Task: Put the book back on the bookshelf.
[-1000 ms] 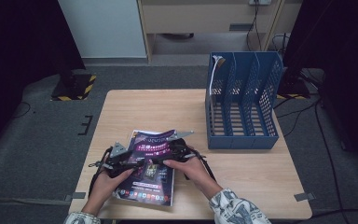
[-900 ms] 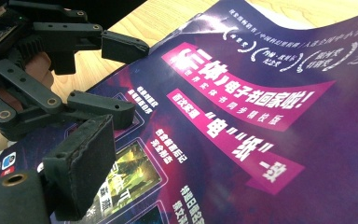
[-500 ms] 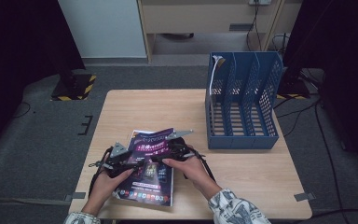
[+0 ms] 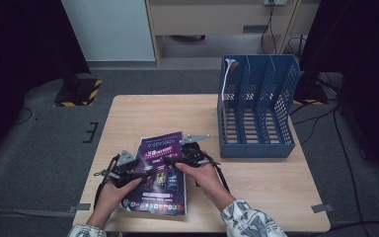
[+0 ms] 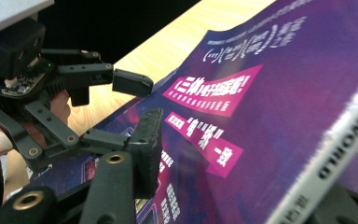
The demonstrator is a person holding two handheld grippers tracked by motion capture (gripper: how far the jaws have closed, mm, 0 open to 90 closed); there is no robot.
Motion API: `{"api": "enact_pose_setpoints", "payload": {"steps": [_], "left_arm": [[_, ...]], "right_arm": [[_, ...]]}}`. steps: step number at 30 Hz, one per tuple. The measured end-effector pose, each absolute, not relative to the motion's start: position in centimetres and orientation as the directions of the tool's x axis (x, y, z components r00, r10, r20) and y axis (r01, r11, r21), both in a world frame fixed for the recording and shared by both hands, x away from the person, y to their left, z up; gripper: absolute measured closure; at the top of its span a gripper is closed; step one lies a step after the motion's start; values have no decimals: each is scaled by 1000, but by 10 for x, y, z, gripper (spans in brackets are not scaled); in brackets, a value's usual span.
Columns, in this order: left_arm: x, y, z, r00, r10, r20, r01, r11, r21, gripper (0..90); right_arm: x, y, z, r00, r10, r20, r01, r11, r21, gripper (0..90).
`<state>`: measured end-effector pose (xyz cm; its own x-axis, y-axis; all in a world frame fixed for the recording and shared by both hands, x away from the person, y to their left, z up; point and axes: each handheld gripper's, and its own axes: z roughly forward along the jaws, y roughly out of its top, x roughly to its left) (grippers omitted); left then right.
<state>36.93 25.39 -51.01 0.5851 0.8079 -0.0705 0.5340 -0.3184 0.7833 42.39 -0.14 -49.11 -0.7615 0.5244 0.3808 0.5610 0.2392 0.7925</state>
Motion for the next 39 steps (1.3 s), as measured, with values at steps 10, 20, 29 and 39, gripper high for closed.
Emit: {"api": "enact_pose_setpoints", "payload": {"steps": [10,20,29,39], "left_arm": [[369,255,-506,591,802,-88,519,-295,802,187],[367,258,-501,590,801,-100,501,-267,823,186],[367,257,-500,597,796,-99,497,-271,824,185],[368,256,-501,602,790,-113,503,-266,822,176]], "right_arm": [[424,-9,-480,-768,527,363,529,203,824,694],[425,-18,-466,-776,539,329,487,180,855,757],[423,-22,-458,-788,544,288,442,175,880,769],[419,-23,-447,-808,539,240,384,171,907,779]]}}
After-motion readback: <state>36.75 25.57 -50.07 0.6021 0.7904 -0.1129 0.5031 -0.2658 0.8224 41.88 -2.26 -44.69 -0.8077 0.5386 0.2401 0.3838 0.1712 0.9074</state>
